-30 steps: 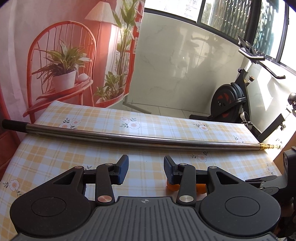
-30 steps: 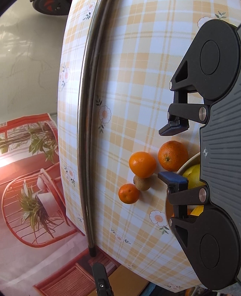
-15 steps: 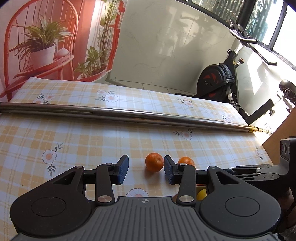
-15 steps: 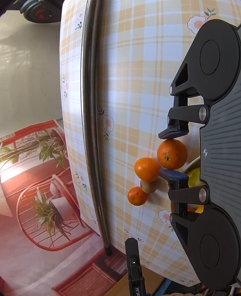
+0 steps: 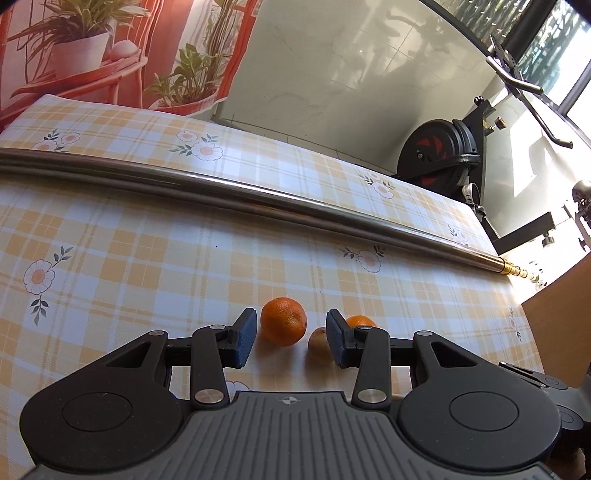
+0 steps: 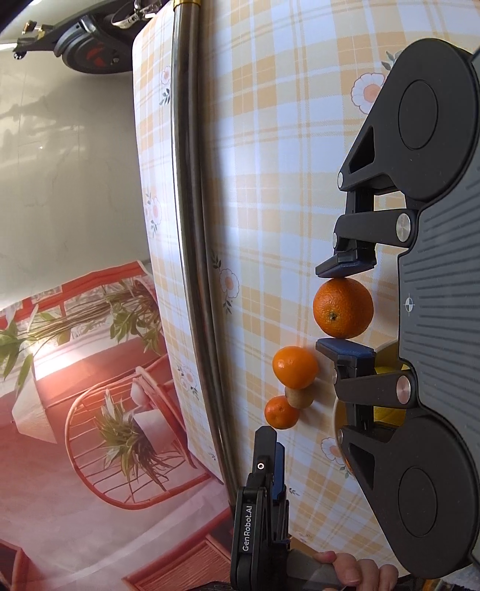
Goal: Organize fruits
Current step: 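Grasp an orange with the right gripper while the left grasps another orange, then carry both oranges over the bowl and release them with both grippers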
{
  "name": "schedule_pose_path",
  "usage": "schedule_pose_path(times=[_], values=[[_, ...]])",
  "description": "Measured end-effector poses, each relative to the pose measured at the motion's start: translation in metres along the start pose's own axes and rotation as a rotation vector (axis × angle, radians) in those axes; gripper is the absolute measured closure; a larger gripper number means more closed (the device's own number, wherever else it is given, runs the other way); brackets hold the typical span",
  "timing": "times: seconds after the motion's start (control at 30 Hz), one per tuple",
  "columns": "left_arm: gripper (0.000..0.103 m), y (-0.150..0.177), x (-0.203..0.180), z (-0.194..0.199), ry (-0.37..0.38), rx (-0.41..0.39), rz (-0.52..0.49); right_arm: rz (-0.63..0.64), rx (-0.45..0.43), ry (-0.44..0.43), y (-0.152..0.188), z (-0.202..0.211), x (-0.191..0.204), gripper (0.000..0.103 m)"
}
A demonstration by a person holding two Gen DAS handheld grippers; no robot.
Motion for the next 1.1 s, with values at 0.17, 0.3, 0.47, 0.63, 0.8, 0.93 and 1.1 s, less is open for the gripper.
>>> schedule_pose_path(times=[0.17,0.3,0.47,0.63,0.8,0.93,1.1], values=[[0.059,-0.002,0.003,-0.016,-0.001,0.01,0.082,-0.028,-0.019,-0.018,0.003,0.006,-0.003,0.07],[0.059,0.0,0.003,-0.026,-0.002,0.026,0.107,-0.044,-0.029,-0.022,0.005,0.012,-0.006,0.07],[0.06,0.004,0.005,-0.036,-0.001,0.037,0.133,-0.066,-0.04,-0.033,0.009,0.019,-0.005,0.07],[0.069,0.007,0.004,-0.04,-0.011,0.027,0.132,-0.071,-0.043,-0.036,0.013,0.025,-0.003,0.07],[0.07,0.01,0.002,-0.029,-0.02,-0.002,0.104,-0.072,-0.048,-0.043,0.016,0.033,0.001,0.07],[0.07,0.011,-0.006,-0.006,-0.027,-0.04,0.032,-0.064,-0.058,-0.056,0.018,0.042,0.009,0.07],[0.07,0.02,-0.018,0.03,-0.014,-0.074,-0.039,-0.04,-0.071,-0.076,0.021,0.054,0.022,0.07]])
Point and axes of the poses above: each gripper's, at about its wrist camera, not at the fingertips, and z roughly against the way its jaws point, x to its left, y to its underside, the point moved 7 cm from there along -z, roughly the way its jaws point, and after that the axes turned 7 degrees about -z, right-handed, at the moved point
